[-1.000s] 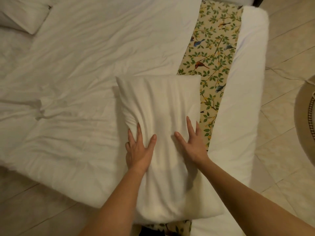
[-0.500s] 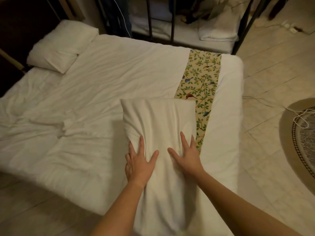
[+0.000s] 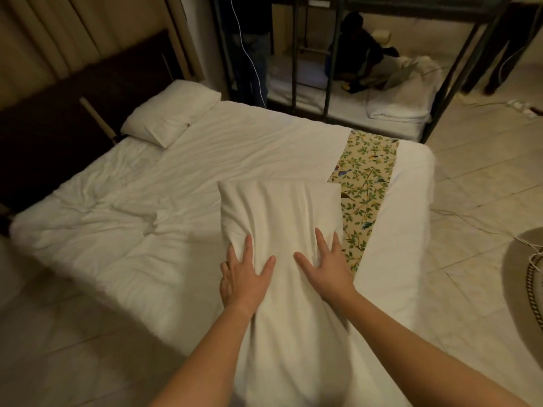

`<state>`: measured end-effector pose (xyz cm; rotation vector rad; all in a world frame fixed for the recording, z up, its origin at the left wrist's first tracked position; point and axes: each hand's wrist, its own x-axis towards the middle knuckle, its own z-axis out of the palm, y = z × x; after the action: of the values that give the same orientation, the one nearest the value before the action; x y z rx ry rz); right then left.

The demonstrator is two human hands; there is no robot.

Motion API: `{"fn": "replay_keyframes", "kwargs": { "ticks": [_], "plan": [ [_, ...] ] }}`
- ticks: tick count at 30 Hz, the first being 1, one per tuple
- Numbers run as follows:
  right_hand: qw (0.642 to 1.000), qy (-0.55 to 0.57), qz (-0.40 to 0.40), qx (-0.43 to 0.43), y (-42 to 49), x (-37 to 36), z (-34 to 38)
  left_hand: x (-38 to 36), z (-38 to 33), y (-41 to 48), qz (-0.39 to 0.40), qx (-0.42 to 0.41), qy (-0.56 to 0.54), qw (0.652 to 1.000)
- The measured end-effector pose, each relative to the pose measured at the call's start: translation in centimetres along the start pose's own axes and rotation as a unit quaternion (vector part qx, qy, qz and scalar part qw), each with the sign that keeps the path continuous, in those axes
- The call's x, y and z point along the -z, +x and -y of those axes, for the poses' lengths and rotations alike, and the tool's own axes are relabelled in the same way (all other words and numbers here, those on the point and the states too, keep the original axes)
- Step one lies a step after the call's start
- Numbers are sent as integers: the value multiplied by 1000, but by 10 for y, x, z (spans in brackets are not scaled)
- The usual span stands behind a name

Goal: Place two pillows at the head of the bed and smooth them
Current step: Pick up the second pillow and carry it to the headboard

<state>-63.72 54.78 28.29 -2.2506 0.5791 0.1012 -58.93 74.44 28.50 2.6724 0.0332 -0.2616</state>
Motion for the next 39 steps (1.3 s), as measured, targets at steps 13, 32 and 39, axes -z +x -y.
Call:
{"fn": "replay_keyframes", "kwargs": {
  "ticks": [13, 32, 39],
  "plan": [
    [997, -29, 39, 57, -7, -76, 108, 84, 100, 18, -47, 41, -15, 998],
    [979, -94, 119, 134, -5, -349, 408, 271, 422, 122, -125, 121, -45, 984],
    [969, -104, 150, 167, 19, -413, 479, 312, 486, 163, -146, 162, -37, 975]
  ]
}}
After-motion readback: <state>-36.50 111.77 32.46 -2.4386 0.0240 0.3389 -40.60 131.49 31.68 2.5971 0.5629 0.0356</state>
